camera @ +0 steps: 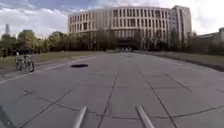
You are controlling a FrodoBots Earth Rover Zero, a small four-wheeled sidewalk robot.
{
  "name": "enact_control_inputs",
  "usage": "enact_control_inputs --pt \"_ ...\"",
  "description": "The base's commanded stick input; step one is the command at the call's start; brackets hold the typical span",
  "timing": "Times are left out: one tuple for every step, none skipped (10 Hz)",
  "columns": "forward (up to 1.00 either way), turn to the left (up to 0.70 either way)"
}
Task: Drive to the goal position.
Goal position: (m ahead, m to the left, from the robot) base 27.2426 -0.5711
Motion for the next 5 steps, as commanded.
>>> enact_control_inputs --pt "0.70 -0.14" --pt "0.70 -0.14" --pt "0.70 -0.06" --pt "0.70 0.00" --pt "0.70 0.00"
